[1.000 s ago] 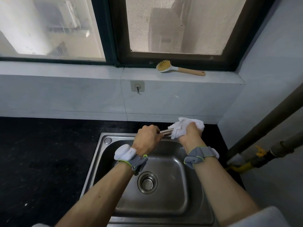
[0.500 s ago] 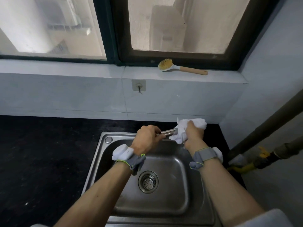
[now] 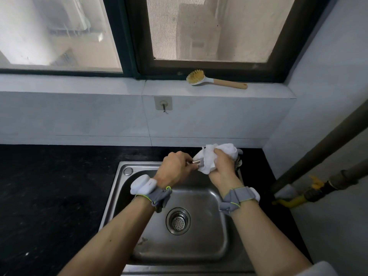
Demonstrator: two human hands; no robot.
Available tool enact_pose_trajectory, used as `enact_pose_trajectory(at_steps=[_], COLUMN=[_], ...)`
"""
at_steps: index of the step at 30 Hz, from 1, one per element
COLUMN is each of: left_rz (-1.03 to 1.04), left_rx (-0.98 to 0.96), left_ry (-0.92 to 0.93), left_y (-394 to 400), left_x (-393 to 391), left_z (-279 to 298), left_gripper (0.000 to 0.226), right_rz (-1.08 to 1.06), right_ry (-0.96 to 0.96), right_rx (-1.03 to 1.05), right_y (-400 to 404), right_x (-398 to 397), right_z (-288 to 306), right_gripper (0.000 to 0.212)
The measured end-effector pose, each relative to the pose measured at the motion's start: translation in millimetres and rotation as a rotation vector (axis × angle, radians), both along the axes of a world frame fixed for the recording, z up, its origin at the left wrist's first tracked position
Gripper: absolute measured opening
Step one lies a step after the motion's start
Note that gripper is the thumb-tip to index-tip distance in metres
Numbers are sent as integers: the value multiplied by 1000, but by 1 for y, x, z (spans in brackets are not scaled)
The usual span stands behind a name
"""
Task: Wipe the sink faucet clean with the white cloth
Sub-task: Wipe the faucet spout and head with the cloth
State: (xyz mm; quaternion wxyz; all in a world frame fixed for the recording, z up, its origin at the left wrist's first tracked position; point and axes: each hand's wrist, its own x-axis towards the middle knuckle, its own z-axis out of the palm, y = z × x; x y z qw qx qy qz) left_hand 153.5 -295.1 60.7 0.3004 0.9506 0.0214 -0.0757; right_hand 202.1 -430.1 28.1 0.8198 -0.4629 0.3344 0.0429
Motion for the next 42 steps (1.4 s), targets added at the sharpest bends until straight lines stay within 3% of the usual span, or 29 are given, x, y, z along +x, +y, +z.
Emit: enact_pose_trajectory(at_steps=[3, 7, 11, 14, 17, 21, 24, 25, 28, 31, 36, 39, 42], left_rz=[-1, -15, -14, -1, -5, -4, -7, -6, 11, 29, 28, 25, 9], left_rx=[-1, 34, 58, 58, 72, 90, 83, 78, 44, 19, 22, 47, 67], left_ry=[17, 16, -12, -27, -28, -29, -31, -33, -28, -13, 3, 1, 8], left_y=[2, 2, 2, 3, 3, 2, 2, 1, 1, -1, -3, -4, -5], left_x=[1, 1, -2, -5, -7, -8, -10, -10, -10, -11, -10, -9, -8], left_z=[1, 4, 3, 1, 3, 6, 6, 6, 6, 5, 7, 7, 7], left_gripper=[32, 33, 32, 33, 35, 35, 36, 36, 36, 34, 32, 32, 29], right_rz=[65, 102, 73, 49, -9, 0, 68, 103, 155, 3, -109, -110, -75], right_ry=[-62, -106, -95, -39, 16, 76, 109, 152, 193, 105, 4, 16, 33], right_rx=[267, 335, 275, 184, 146, 106, 86, 179, 203, 36, -125, -286, -321], right_y=[-10, -24, -33, -33, -38, -52, -52, -49, -43, -39, -12, 1, 9], right_x=[-6, -4, 3, 6, 15, 23, 12, 18, 22, 32, 9, -3, -10], right_z=[2, 1, 2, 9, 14, 13, 36, 37, 33, 3, 8, 11, 10], right_gripper=[33, 37, 25, 35, 28, 34, 9, 10, 65, 54, 24, 40, 38])
